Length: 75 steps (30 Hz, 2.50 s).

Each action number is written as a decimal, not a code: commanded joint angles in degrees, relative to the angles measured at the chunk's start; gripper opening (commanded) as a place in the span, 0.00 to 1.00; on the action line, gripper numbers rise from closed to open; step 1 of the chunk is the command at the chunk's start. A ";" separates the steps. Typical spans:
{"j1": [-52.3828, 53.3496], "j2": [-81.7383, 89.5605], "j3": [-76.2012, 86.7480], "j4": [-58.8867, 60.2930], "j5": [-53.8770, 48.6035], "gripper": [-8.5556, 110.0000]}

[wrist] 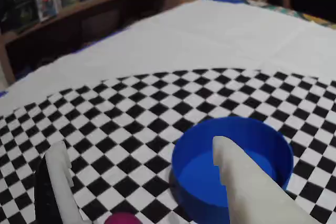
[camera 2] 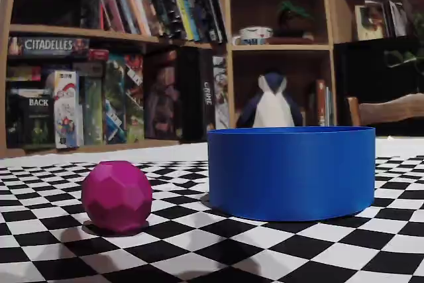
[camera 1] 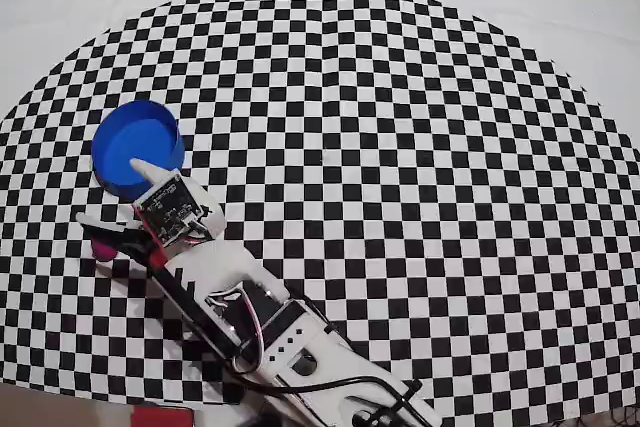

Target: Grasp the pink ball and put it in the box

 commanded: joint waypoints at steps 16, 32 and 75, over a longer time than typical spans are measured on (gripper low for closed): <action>-5.63 -0.79 0.44 0.18 -0.44 0.35; -5.98 -8.35 -0.44 -2.72 -1.23 0.35; -5.54 -39.11 -12.13 -10.72 -2.11 0.35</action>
